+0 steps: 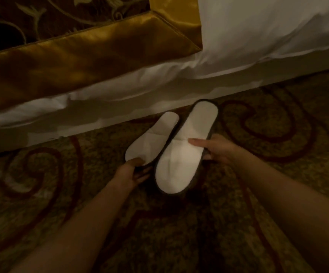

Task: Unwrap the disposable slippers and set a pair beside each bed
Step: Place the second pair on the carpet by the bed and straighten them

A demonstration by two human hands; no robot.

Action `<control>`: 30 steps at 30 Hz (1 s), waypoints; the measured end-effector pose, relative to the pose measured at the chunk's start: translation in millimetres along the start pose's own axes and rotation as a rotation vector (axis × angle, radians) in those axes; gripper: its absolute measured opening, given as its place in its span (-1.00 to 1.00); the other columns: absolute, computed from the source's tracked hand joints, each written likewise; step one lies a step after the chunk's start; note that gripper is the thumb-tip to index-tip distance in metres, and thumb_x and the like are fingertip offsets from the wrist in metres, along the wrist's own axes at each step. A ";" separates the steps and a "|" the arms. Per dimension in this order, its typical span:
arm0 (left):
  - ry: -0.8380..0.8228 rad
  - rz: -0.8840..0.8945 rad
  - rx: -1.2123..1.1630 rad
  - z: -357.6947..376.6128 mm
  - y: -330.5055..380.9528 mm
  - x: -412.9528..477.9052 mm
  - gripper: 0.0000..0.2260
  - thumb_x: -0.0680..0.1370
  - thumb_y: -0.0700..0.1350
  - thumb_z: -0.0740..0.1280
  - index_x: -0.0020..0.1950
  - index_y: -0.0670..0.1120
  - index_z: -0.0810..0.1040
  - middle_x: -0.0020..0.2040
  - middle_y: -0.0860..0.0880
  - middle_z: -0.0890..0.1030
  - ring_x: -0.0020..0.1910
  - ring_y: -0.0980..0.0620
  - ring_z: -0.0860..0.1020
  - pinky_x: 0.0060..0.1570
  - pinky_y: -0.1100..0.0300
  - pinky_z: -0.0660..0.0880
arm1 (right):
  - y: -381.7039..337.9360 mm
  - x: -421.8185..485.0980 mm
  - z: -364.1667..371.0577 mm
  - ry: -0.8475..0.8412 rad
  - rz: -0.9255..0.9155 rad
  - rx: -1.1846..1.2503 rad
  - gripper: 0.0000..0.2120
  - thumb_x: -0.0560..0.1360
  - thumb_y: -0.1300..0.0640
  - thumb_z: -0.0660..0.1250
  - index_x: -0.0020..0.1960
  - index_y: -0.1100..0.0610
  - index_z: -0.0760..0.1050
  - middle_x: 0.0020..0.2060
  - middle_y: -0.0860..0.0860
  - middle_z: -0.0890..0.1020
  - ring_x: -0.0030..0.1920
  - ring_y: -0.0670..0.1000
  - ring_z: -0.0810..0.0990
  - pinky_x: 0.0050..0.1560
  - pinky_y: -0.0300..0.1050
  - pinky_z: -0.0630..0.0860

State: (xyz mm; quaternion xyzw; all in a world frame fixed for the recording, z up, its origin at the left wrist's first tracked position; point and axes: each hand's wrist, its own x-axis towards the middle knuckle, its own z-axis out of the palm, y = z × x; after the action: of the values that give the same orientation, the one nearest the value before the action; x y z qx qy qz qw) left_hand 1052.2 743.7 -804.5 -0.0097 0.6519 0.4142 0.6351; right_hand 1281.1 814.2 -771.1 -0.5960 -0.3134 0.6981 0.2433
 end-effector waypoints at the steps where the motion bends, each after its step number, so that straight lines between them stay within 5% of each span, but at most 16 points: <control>1: -0.011 0.001 0.025 0.0 2.7 0.7 -0.88 0.50 -0.17 0.32 0.02 -0.09 0.47 -0.09 -0.13 0.55 -0.16 -0.10 0.58 -0.21 -0.01 0.52 | -1.0 6.9 -2.3 0.016 0.013 -0.057 -0.25 0.23 0.07 0.56 0.34 0.15 0.35 -0.04 -0.03 0.60 -0.03 -0.03 0.57 -0.19 -0.15 0.60; 4: -0.029 -0.007 0.037 0.6 10.5 5.7 -0.77 0.53 -0.03 0.31 0.15 -0.03 0.41 0.02 -0.12 0.53 -0.07 -0.13 0.58 -0.15 -0.04 0.52 | 3.6 26.0 -5.7 0.148 0.041 -0.268 -0.10 0.24 -0.05 0.55 0.43 0.22 0.21 0.24 0.12 0.49 0.12 0.09 0.51 0.10 -0.02 0.51; 7: 0.015 -0.034 -0.037 -1.3 9.6 9.8 -0.70 0.54 -0.16 0.32 0.26 -0.08 0.41 0.25 -0.17 0.46 0.17 -0.18 0.48 0.00 -0.04 0.50 | 11.6 41.5 -11.3 0.287 0.041 -0.529 -0.08 0.31 -0.16 0.47 0.45 0.25 0.15 0.42 0.18 0.31 0.36 0.20 0.34 0.35 0.04 0.29; 12: 0.039 -0.049 -0.177 -6.5 -44.6 4.3 -0.61 0.54 -0.22 0.29 0.37 -0.19 0.38 0.34 -0.20 0.45 0.22 -0.19 0.48 0.14 -0.04 0.48 | 19.3 57.0 -26.2 0.313 -0.018 -0.736 -0.28 0.45 -0.17 0.30 0.41 0.27 0.22 0.36 0.21 0.38 0.32 0.22 0.39 0.26 -0.02 0.35; 18: 0.112 0.028 -0.085 22.0 -84.3 -12.6 -0.57 0.51 -0.24 0.34 0.37 -0.12 0.38 0.27 -0.14 0.49 0.09 -0.11 0.50 -0.13 0.04 0.55 | 23.9 68.3 -27.8 0.419 -0.203 -1.050 -0.38 0.56 -0.06 0.16 0.49 0.21 0.04 0.46 0.25 0.15 0.41 0.25 0.23 0.35 0.02 0.25; 21: 0.126 0.000 0.218 30.9 -88.6 -21.4 -0.56 0.55 -0.13 0.31 0.40 -0.13 0.30 0.29 -0.17 0.45 0.09 -0.18 0.52 -0.31 0.07 0.56 | 23.8 71.3 -24.0 0.488 -0.243 -1.117 -0.40 0.57 -0.08 0.13 0.48 0.17 0.05 0.46 0.25 0.14 0.42 0.26 0.18 0.40 0.06 0.17; 25: 0.500 0.162 1.017 26.8 -71.0 -16.0 -0.39 0.53 0.08 0.26 0.43 -0.23 0.16 0.42 -0.25 0.23 0.34 -0.24 0.31 0.20 -0.06 0.44 | 34.9 72.6 -21.2 0.530 -0.264 -1.254 -0.26 0.49 -0.27 0.14 0.48 0.15 0.05 0.43 0.22 0.21 0.40 0.22 0.18 0.38 0.08 0.13; 30: 0.504 0.414 1.304 62.7 -37.1 8.2 -0.19 0.47 0.26 0.21 0.52 -0.13 -0.07 0.50 -0.20 0.07 0.46 -0.20 0.09 0.37 -0.11 0.17 | 47.2 73.0 -12.7 0.506 -0.323 -1.394 -0.06 0.36 -0.41 0.16 0.50 0.13 -0.03 0.40 0.23 0.23 0.38 0.24 0.20 0.39 0.12 0.12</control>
State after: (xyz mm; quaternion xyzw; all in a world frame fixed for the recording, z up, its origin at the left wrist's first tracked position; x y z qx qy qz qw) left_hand 1122.1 758.2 -821.5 0.3991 0.8810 0.0388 0.2512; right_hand 1282.7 835.8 -856.2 -0.7006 -0.7000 0.1360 -0.0261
